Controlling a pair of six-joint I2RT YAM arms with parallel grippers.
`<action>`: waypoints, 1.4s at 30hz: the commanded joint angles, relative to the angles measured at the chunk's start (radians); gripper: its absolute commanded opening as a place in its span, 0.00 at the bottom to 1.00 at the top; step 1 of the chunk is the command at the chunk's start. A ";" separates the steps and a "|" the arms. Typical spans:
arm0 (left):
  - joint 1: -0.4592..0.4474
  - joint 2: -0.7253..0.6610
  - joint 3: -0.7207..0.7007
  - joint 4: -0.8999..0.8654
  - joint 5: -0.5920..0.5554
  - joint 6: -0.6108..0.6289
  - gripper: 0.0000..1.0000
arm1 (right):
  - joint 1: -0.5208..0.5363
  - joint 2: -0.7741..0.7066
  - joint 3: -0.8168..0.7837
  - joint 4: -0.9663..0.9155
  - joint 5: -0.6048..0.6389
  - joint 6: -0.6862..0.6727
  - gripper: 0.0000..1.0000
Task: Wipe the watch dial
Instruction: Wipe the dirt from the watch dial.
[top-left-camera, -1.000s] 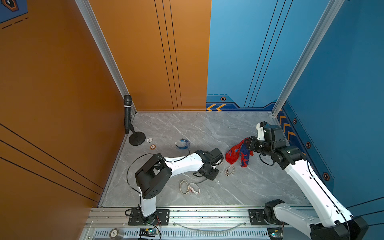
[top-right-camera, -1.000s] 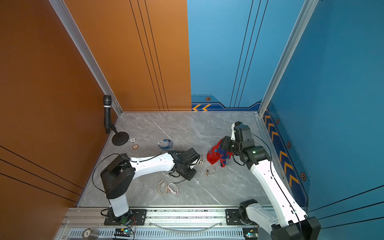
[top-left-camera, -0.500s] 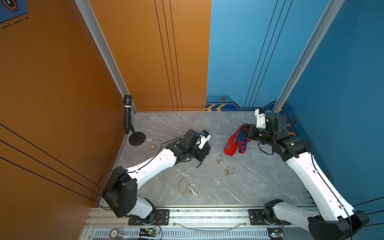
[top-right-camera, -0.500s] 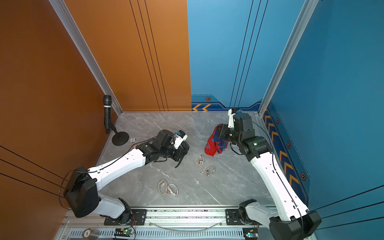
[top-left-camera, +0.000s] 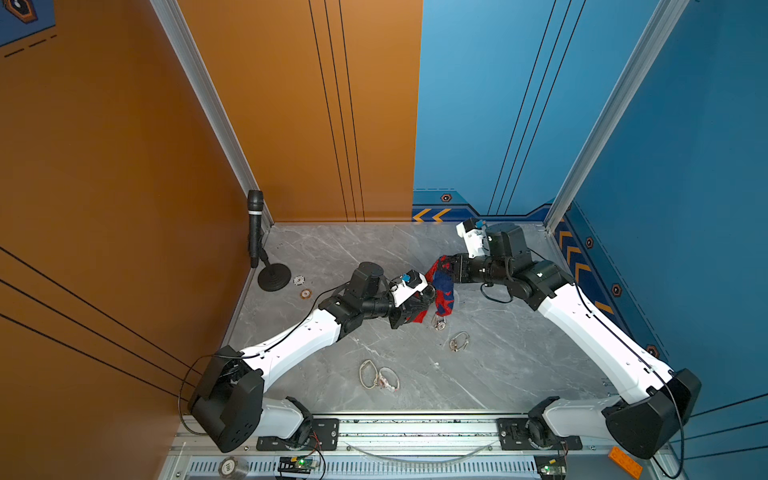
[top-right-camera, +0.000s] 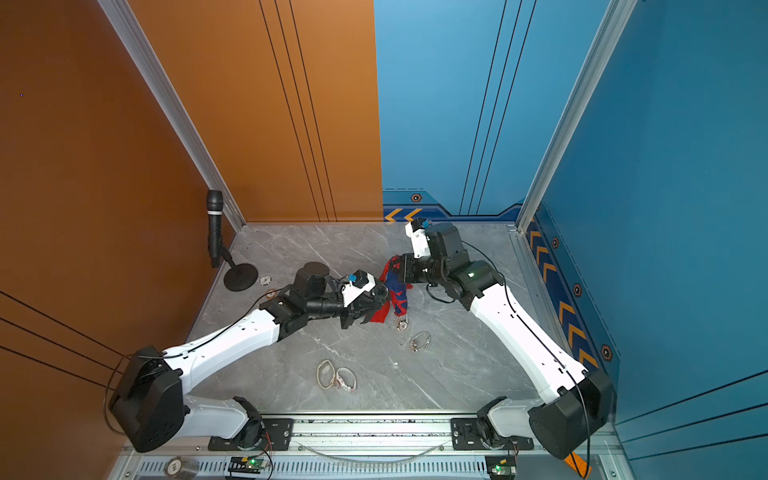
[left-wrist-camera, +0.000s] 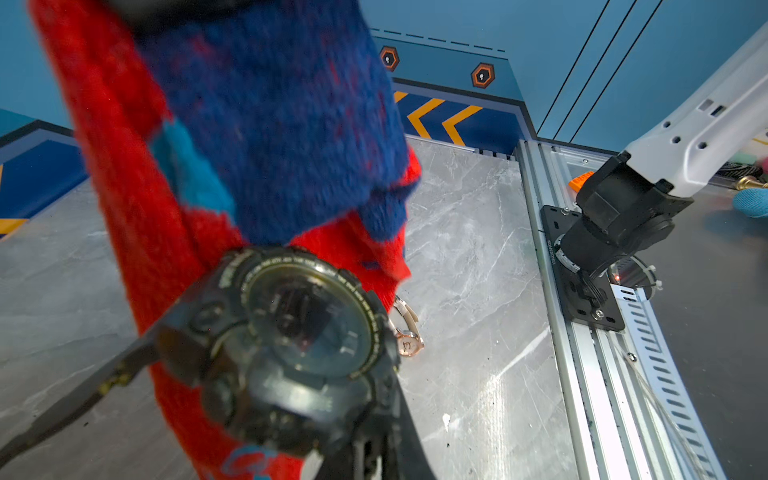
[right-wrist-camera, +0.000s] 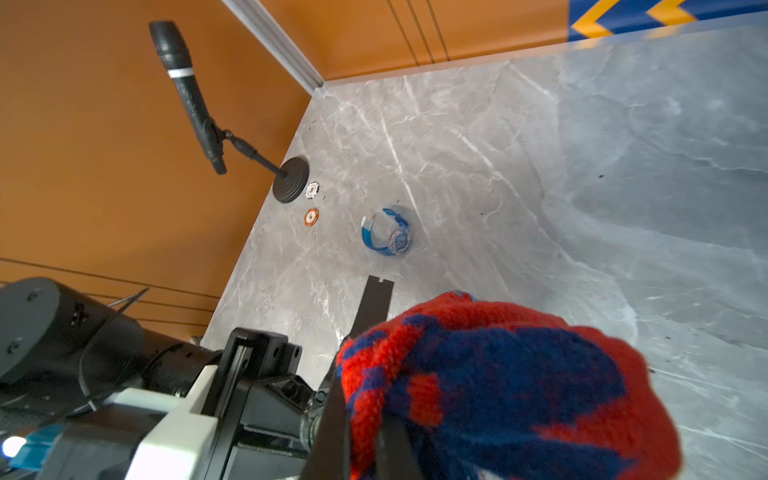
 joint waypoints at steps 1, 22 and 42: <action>0.012 0.001 0.027 0.054 0.025 -0.010 0.00 | 0.034 0.014 0.018 0.068 -0.018 -0.016 0.00; 0.064 -0.126 -0.064 0.193 -0.079 -0.246 0.00 | 0.135 0.124 -0.039 0.130 0.016 0.021 0.00; 0.100 -0.135 -0.054 0.142 -0.053 -0.284 0.00 | 0.167 0.140 0.006 0.054 0.019 -0.038 0.00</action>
